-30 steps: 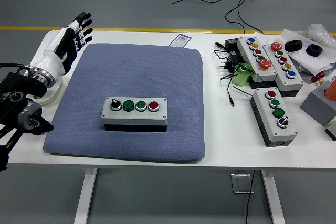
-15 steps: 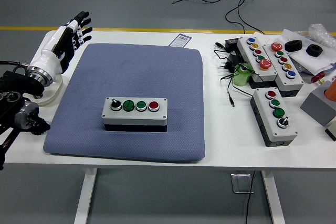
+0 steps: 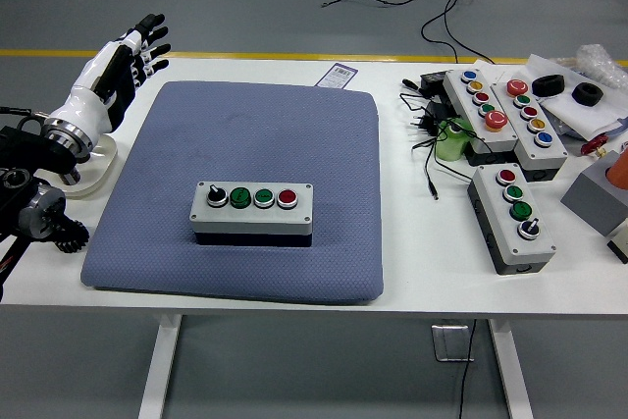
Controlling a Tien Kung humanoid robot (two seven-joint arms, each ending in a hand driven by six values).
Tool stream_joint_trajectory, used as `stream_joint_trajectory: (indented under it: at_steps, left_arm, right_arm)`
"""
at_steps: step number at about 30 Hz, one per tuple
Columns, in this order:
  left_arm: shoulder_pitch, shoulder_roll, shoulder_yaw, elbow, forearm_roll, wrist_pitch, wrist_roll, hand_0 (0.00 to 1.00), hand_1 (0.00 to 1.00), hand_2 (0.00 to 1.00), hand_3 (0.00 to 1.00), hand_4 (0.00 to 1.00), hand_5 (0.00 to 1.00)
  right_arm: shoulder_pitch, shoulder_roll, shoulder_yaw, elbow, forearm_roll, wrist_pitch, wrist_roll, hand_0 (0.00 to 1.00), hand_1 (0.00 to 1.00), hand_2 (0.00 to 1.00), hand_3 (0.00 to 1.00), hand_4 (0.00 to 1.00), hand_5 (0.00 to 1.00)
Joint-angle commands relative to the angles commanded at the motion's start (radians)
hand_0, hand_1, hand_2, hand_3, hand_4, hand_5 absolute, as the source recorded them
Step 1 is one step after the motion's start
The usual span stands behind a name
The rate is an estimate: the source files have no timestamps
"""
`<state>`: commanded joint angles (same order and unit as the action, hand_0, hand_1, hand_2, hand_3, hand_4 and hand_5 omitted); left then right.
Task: Pick up the button,place it on the desk,press the button,press the button
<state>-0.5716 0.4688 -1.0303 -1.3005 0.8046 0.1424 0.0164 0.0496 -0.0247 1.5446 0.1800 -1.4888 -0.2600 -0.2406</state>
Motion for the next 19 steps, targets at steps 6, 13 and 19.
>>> stream_joint_trajectory:
  at_steps: [6, 13, 19]
  left_arm:
    - [0.001, 0.001, 0.000, 0.000, 0.000, -0.002, 0.001, 0.914, 0.952, 0.998, 0.998, 0.648, 0.998]
    - [0.000, 0.003, -0.002, -0.001, 0.001, -0.001, 0.003, 0.913, 0.952, 0.996, 0.998, 0.643, 0.998]
    - [-0.003, 0.005, -0.005, -0.005, 0.001, -0.002, 0.003, 0.913, 0.952, 0.997, 0.998, 0.642, 0.998]
  right_arm:
    - [0.002, 0.000, 0.005, 0.000, -0.009, 0.001, 0.001, 0.601, 0.675, 0.712, 0.635, 0.338, 0.154]
    - [0.003, 0.001, 0.013, 0.000, -0.017, 0.000, 0.001, 0.601, 0.675, 0.712, 0.635, 0.338, 0.154]
    - [0.004, 0.001, 0.018, 0.000, -0.024, 0.001, 0.001, 0.600, 0.676, 0.713, 0.635, 0.337, 0.153]
